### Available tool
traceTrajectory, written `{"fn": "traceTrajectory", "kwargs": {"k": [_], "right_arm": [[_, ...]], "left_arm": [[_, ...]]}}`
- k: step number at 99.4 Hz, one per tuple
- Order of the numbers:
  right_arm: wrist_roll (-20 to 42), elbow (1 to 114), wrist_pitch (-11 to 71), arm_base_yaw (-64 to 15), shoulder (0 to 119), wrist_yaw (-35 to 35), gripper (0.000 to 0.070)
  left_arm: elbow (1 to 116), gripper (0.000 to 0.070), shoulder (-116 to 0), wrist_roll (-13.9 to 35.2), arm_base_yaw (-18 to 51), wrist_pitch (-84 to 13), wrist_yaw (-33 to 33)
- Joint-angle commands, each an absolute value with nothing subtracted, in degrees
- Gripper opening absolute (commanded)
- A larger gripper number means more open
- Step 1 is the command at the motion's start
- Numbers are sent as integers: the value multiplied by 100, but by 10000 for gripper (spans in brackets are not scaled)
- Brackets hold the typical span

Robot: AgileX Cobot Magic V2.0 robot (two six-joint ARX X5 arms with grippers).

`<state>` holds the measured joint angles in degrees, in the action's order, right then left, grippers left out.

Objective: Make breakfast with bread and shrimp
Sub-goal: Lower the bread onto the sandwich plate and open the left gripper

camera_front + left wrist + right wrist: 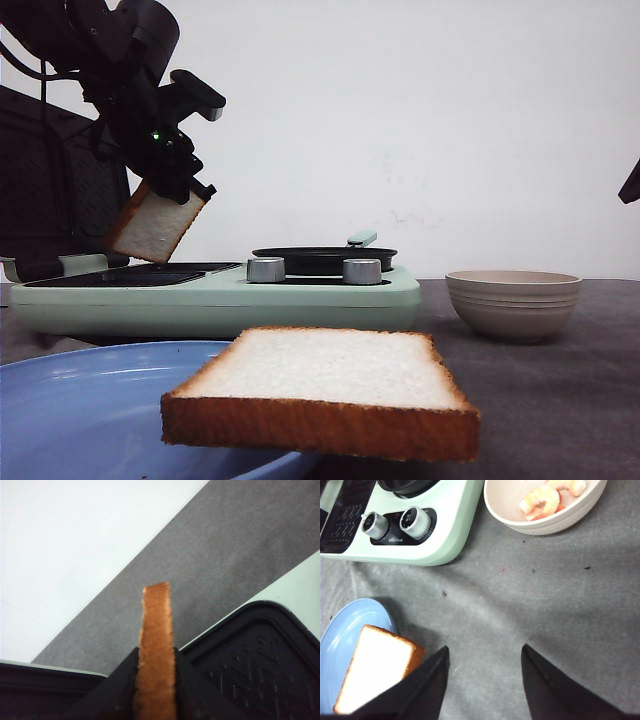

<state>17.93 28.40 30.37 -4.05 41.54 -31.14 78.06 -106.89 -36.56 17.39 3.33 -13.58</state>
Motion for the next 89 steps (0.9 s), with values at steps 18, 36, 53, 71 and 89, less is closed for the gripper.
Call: {"fn": "traceTrajectory", "kwargs": {"k": [18, 36, 53, 71, 89], "right_arm": [[1715, 2947, 2965, -399, 4178, -3103, 281], [1712, 2947, 2967, -399, 4178, -3100, 281], [1712, 2947, 2967, -399, 4178, -3103, 280], [1715, 2947, 2967, -399, 4178, -3103, 280], [1712, 2947, 2969, -399, 4178, -3103, 280]], "left_arm": [[7957, 3, -10816, -3680, 1789, 388, -1319], [7957, 4, -10816, -3662, 1791, 163, -1109], [7957, 120, -10816, -3658, 1791, -62, -952], [7957, 200, -10816, -3518, 1791, -86, -878], [7957, 348, -10816, -3177, 1791, -156, -635]]}}
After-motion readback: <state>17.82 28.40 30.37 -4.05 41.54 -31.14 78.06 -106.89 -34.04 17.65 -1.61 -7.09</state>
